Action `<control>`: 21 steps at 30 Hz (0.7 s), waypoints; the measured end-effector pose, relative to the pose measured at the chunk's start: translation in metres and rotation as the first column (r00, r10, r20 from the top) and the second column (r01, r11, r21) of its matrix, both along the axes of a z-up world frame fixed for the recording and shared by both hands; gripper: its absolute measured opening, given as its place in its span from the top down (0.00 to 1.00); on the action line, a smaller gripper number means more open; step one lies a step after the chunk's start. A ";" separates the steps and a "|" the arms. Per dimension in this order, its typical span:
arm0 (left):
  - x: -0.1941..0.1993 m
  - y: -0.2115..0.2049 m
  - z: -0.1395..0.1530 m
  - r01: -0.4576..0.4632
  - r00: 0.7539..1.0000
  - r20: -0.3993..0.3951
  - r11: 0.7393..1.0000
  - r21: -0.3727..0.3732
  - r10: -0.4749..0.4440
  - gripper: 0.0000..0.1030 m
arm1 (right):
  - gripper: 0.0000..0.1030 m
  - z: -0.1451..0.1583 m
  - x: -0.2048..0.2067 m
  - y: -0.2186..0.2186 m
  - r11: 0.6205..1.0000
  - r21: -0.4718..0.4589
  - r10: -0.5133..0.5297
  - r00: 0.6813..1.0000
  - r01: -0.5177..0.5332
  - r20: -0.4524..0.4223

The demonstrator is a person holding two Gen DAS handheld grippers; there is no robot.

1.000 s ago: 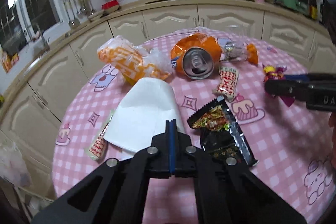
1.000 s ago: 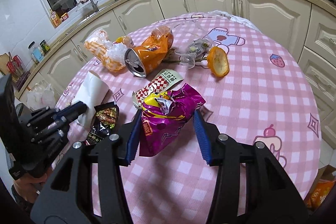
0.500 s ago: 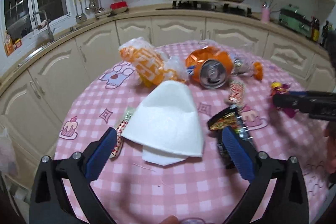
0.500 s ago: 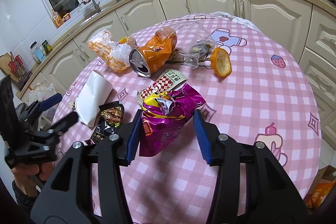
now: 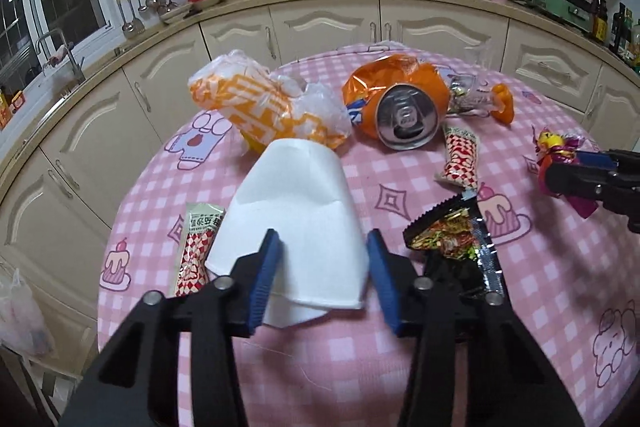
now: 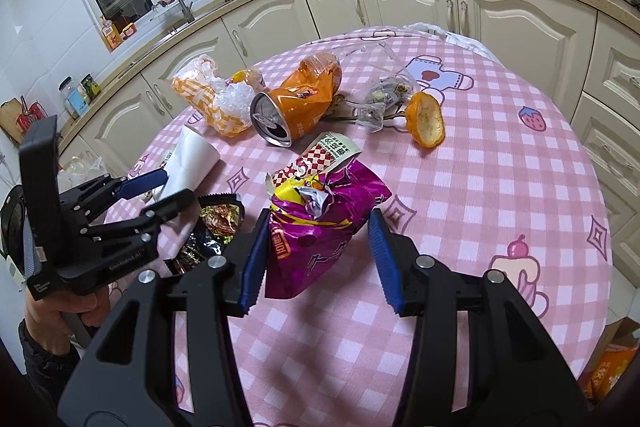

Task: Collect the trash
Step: 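Grasp the white paper napkin with the left tool while the right tool grasps the purple wrapper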

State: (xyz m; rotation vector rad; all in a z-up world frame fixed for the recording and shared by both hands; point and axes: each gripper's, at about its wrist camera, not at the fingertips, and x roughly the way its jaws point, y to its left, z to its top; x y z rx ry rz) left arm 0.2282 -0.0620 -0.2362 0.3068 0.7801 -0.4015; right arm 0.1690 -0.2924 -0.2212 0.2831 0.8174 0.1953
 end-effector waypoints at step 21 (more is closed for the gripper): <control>0.038 0.026 -0.010 -0.034 0.999 -0.037 0.999 0.016 0.034 0.77 | 0.54 0.000 -0.002 0.002 1.000 0.009 0.006 1.000 -0.006 0.002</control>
